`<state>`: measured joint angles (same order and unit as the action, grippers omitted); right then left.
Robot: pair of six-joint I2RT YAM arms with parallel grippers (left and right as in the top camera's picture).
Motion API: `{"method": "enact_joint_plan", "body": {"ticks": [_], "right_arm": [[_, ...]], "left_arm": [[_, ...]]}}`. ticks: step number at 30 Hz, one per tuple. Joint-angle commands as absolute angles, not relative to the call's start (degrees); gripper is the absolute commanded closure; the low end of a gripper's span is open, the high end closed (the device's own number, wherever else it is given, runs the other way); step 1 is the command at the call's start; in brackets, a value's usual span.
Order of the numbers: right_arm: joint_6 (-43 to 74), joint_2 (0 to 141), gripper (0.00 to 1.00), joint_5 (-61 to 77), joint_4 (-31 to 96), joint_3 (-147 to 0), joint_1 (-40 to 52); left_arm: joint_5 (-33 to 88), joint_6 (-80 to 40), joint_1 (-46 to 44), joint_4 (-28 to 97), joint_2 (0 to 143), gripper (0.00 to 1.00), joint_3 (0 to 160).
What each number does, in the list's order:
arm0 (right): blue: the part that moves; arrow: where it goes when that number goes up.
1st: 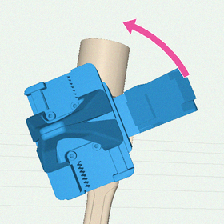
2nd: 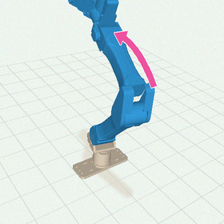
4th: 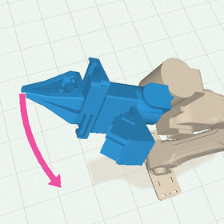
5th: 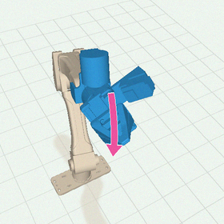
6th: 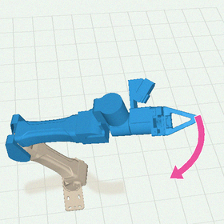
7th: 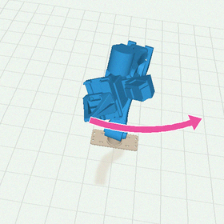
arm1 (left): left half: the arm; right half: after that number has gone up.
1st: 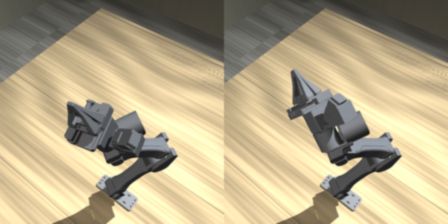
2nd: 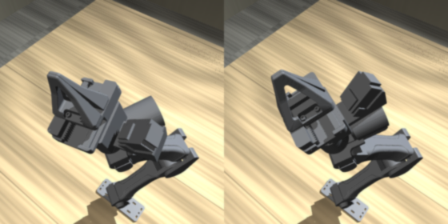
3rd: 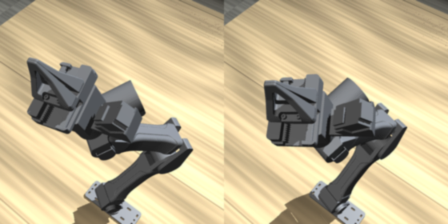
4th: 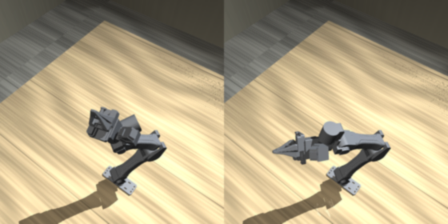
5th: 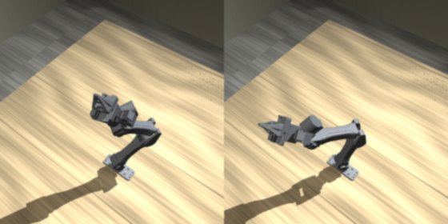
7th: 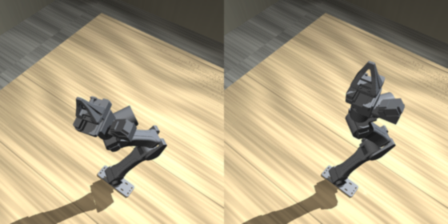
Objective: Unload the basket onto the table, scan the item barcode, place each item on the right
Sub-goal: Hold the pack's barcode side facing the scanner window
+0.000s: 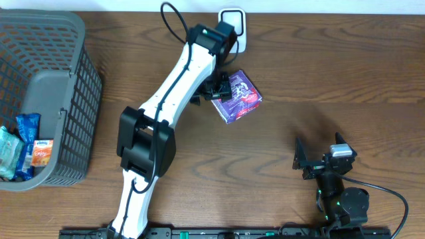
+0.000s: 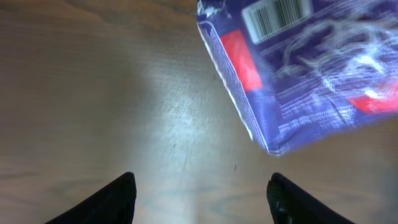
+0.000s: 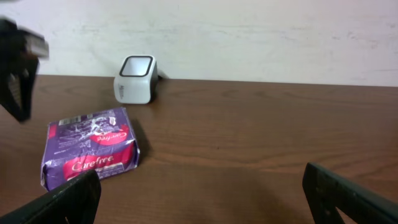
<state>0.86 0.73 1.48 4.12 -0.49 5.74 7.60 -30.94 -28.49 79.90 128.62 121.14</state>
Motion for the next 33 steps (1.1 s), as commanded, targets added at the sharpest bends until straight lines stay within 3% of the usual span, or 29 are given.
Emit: {"method": "enact_joint_plan", "body": {"ticks": [1,7,19,24,26,29,33], "right_arm": [[1.65,0.64,0.01,1.17,4.29,-0.32,5.23],[1.65,0.64,0.01,1.17,4.29,-0.32,5.23],[1.65,0.64,0.01,1.17,4.29,-0.32,5.23],[1.65,0.64,0.01,1.17,4.29,-0.32,5.23],[1.65,0.64,0.01,1.17,4.29,-0.32,5.23],[1.65,0.64,0.01,1.17,4.29,-0.32,5.23],[1.65,0.64,0.01,1.17,4.29,-0.32,5.23]], "left_arm": [[10.31,-36.07,-28.03,75.66,128.92,0.32,116.49],[15.97,-36.10,-28.10,62.61,128.92,0.32,111.44],[15.81,-36.67,-28.05,53.49,128.92,0.33,102.39],[15.86,-27.40,-28.05,47.55,128.90,0.64,102.39],[15.86,-24.08,-28.05,46.41,128.90,0.68,102.39],[15.88,-17.39,-28.05,45.93,128.90,0.85,102.61],[15.86,-7.20,-27.99,46.39,128.20,0.90,102.67]]}}
